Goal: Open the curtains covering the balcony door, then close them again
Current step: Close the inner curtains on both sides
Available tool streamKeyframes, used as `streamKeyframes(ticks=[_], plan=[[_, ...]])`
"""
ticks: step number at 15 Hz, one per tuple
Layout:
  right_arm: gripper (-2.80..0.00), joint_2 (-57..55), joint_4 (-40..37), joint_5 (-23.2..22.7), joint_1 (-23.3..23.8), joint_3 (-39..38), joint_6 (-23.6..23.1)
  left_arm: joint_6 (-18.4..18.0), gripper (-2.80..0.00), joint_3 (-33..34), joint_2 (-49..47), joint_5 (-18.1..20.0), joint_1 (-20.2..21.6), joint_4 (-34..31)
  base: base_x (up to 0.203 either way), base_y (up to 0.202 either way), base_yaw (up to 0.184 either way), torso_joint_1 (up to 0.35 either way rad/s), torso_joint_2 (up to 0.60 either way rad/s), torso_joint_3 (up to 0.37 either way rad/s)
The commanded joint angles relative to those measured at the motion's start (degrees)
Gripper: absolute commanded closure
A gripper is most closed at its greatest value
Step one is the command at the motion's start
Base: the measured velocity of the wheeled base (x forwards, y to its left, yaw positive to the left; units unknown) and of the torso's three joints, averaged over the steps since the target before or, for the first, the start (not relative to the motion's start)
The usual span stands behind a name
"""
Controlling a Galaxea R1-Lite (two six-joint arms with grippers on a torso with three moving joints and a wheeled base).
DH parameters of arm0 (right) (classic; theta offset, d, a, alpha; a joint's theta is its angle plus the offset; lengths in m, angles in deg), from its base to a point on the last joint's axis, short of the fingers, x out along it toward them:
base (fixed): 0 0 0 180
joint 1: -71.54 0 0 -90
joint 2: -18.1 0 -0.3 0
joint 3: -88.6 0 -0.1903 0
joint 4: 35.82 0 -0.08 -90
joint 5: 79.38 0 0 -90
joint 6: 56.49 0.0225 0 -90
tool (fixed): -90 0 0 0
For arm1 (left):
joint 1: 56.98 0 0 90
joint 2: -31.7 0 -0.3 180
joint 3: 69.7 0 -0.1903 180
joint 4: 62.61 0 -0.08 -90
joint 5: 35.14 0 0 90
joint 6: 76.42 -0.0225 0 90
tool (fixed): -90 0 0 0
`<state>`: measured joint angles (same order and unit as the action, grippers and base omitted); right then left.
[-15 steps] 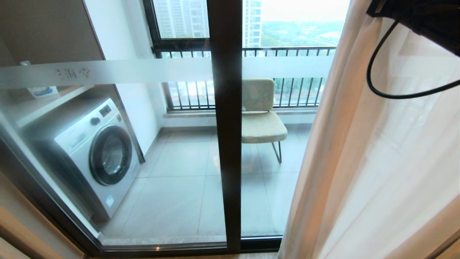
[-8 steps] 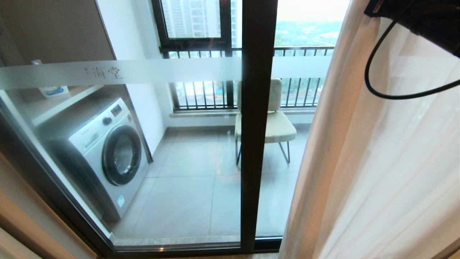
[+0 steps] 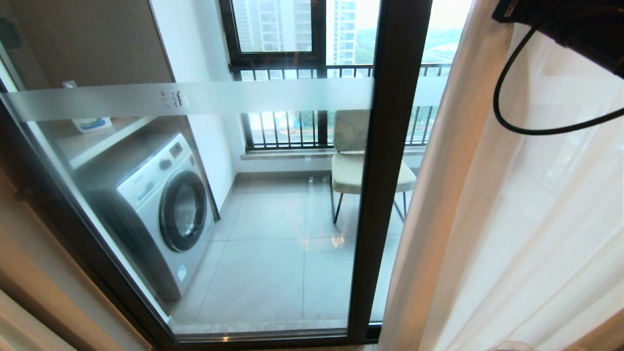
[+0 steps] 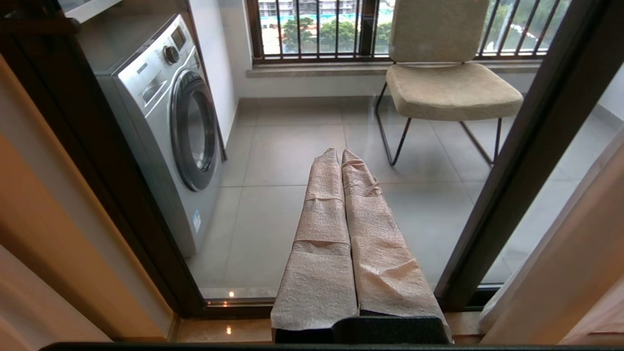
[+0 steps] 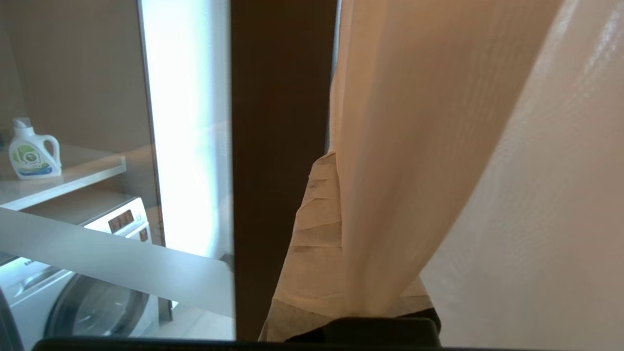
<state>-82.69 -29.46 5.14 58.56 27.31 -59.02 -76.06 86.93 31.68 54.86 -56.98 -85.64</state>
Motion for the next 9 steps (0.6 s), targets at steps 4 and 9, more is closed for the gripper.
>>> streamKeyframes(ticks=[4,9], plan=[[0.00,0.2,0.1,-0.1,-0.2,0.0,0.0,0.0,0.00,0.0,0.0,0.0,0.0,0.0,0.000,0.191,0.001,0.001,0.00,0.004],[0.00,0.2,0.1,-0.1,-0.4,-0.1,0.0,0.0,0.00,0.0,0.0,0.0,0.0,0.0,0.000,0.189,0.002,0.002,0.00,0.002]])
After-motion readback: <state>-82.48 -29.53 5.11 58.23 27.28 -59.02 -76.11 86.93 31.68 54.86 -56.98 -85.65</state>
